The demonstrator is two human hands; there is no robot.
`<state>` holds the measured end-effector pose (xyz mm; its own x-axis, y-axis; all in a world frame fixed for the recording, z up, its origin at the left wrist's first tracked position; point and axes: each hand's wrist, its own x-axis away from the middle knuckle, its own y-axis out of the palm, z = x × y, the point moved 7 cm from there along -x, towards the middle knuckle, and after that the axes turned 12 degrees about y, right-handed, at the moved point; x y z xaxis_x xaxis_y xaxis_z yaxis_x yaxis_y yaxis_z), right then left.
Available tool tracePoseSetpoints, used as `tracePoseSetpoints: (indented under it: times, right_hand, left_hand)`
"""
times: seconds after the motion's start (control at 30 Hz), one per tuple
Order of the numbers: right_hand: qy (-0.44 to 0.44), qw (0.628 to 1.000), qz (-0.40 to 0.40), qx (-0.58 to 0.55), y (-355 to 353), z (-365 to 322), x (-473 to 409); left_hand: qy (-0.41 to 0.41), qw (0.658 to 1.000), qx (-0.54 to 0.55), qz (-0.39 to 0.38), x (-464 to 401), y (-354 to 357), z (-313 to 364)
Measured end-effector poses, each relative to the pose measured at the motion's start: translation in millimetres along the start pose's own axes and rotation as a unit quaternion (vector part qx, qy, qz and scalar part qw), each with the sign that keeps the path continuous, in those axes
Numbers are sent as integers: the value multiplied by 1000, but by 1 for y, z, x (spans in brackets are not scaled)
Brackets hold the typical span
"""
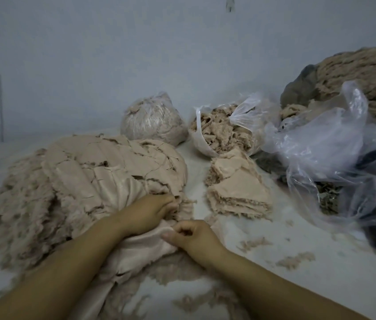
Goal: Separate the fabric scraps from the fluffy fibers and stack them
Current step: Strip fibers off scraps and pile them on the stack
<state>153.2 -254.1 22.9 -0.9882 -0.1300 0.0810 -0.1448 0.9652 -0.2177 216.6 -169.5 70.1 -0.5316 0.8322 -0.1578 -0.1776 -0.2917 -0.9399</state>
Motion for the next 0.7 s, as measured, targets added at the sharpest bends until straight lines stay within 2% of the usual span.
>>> tracePoseSetpoints:
  times: [0.07, 0.2, 0.33, 0.43, 0.5, 0.63, 0.7]
  right_hand:
    - [6, 1000, 11, -20, -10, 0, 3]
    - [12, 998, 55, -20, -50, 9, 19]
    - [47, 993, 72, -76, -82, 27, 29]
    - [61, 994, 12, -87, -79, 26, 27]
    - [59, 996, -2, -72, -71, 20, 23]
    - [-21, 996, 76, -28, -67, 6, 14]
    - [-26, 991, 123, -47, -75, 8, 12]
  left_hand:
    - [1, 1000, -15, 0, 2, -5, -2]
    - [-37, 996, -61, -50, 11, -18, -19]
    - [-28, 997, -49, -59, 1, -13, -9]
    - [-21, 998, 36, 40, -14, -9, 13]
    - [-22, 993, 90, 78, -25, -1, 23]
    - [-40, 983, 162, 81, -30, 14, 27]
    - [-63, 982, 175, 37, -20, 20, 19]
